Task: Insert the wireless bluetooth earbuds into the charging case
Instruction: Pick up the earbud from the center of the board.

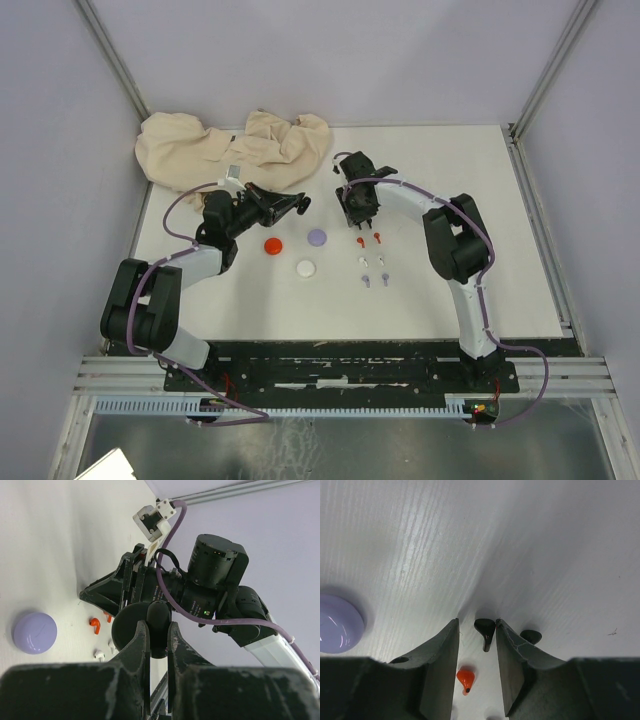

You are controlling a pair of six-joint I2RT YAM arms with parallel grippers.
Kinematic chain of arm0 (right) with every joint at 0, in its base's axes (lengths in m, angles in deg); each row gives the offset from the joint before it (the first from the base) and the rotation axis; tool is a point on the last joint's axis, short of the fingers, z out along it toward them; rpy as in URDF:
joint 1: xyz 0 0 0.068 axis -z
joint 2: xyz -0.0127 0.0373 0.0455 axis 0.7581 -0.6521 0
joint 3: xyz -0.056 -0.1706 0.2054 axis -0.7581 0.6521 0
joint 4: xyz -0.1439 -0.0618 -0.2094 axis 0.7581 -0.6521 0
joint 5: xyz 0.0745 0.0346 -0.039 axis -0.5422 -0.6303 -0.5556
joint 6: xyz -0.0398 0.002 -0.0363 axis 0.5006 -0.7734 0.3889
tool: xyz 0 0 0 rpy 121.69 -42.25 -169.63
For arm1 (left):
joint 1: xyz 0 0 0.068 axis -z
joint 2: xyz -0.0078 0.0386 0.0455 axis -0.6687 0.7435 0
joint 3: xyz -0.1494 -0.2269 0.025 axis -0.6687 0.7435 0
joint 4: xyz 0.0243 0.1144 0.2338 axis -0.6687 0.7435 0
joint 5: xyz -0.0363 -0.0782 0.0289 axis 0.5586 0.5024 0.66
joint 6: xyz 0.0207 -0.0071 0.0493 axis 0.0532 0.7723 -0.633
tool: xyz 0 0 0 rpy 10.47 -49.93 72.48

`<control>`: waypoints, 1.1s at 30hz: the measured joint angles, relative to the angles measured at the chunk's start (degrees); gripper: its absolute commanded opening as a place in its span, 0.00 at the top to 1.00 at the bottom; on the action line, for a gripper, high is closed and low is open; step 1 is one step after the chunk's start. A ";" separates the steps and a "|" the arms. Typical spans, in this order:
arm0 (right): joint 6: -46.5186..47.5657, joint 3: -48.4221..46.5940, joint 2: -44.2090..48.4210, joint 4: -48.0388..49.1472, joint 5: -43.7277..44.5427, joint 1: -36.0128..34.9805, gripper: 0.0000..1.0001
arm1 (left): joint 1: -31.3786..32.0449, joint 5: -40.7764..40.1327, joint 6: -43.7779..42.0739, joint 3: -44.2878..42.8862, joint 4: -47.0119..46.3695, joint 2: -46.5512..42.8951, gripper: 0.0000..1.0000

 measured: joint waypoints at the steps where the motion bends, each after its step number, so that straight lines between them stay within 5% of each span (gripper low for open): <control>1: 0.00 -0.02 0.00 -0.02 -0.04 0.00 0.58 | 0.00 0.00 0.00 0.00 0.00 0.00 0.97; 20: -0.42 -0.28 -0.37 -0.37 -0.07 0.04 0.70 | 0.00 0.00 0.00 0.22 0.00 0.00 0.97; 33: -0.35 -0.92 -0.74 -0.66 0.00 0.09 0.91 | 0.00 -0.04 0.02 0.22 0.00 0.00 0.97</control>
